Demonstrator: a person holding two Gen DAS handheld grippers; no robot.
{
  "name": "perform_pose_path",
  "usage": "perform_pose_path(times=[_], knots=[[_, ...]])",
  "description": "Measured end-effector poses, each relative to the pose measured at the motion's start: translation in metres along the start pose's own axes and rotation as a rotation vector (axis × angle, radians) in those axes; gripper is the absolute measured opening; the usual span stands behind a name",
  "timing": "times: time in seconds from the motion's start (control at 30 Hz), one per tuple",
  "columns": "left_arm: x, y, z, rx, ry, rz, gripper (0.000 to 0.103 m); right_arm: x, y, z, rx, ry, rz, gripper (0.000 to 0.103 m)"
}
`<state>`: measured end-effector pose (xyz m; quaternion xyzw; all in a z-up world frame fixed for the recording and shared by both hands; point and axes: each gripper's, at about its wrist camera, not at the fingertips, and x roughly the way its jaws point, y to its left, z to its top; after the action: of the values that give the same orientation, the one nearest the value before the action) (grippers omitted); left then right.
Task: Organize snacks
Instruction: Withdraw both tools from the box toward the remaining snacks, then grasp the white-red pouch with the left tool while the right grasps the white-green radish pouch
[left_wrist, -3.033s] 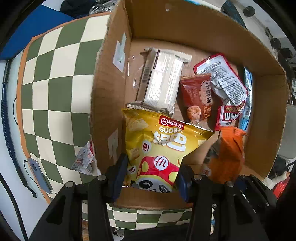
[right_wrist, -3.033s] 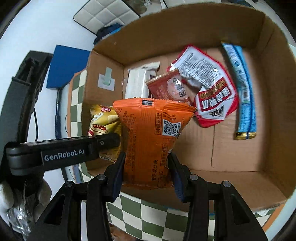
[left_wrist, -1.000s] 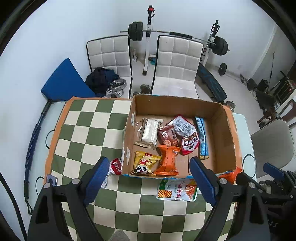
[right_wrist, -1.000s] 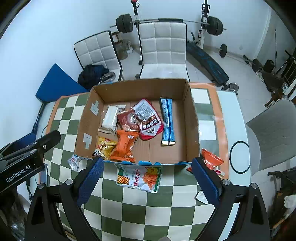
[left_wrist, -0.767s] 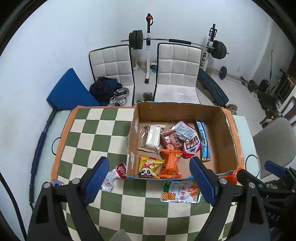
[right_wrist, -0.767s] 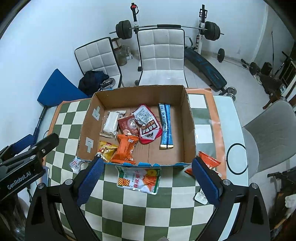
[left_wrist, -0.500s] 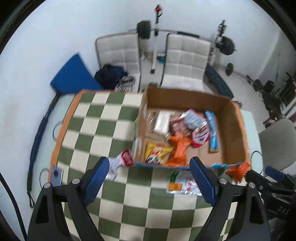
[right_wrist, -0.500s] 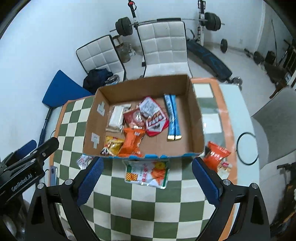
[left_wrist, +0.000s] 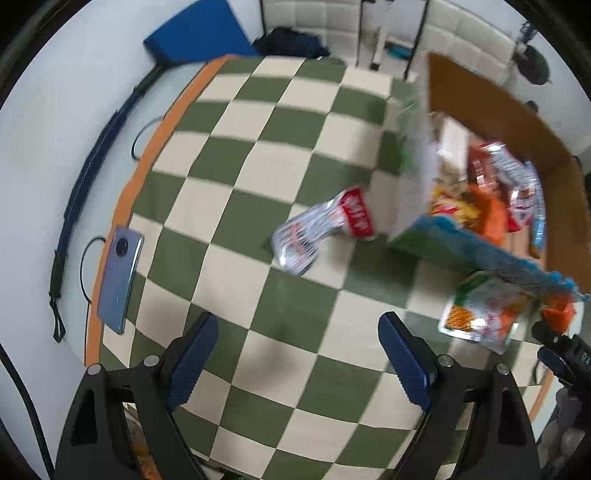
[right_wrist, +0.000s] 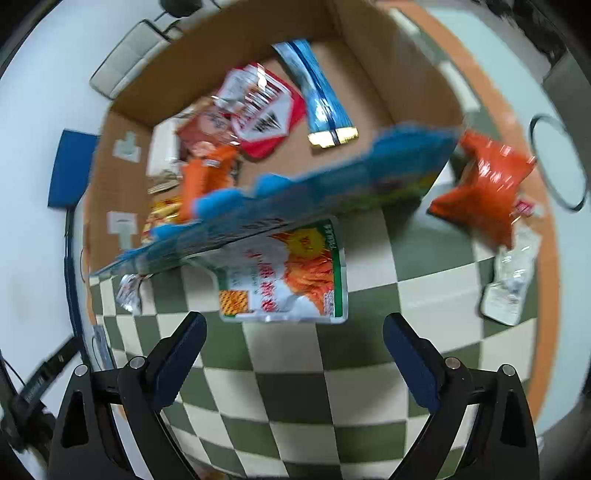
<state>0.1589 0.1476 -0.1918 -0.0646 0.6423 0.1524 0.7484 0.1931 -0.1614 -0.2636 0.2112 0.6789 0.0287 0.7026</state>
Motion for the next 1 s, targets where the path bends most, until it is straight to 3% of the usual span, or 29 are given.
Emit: perform_pose_path(times=[0.17,0.23,0.33,0.43,0.6,0.67,0.73,0.83,1.0], knots=[[0.026,0.003,0.004,0.006,0.026,0.038,0.089,0.038,-0.01,0.008,0.049,0.006,0.014,0.09],[0.033,0.001,0.008,0.019,0.029,0.048,0.089,0.052,-0.01,0.008,0.055,0.02,0.018,0.071],[0.04,-0.001,0.014,0.035,0.028,0.052,0.089,0.059,-0.002,0.001,0.029,0.013,0.012,0.067],[0.044,-0.002,0.022,0.059,0.023,0.059,0.089,0.071,0.008,-0.014,0.016,0.076,0.073,0.058],[0.049,-0.005,0.037,0.118,0.005,0.069,0.089,0.076,0.039,-0.045,-0.079,0.198,0.159,0.058],[0.053,-0.007,0.043,0.148,0.0,0.074,0.089,0.07,0.047,-0.047,-0.137,0.169,0.126,0.06],[0.057,-0.01,0.05,0.179,-0.005,0.083,0.089,0.065,0.054,-0.042,-0.195,0.118,0.059,0.08],[0.065,-0.015,0.059,0.218,-0.006,0.097,0.089,0.064,0.07,-0.028,-0.331,0.043,-0.023,0.081],[0.073,-0.025,0.068,0.252,-0.001,0.094,0.089,0.085,0.104,-0.002,-0.515,0.038,-0.087,0.081]])
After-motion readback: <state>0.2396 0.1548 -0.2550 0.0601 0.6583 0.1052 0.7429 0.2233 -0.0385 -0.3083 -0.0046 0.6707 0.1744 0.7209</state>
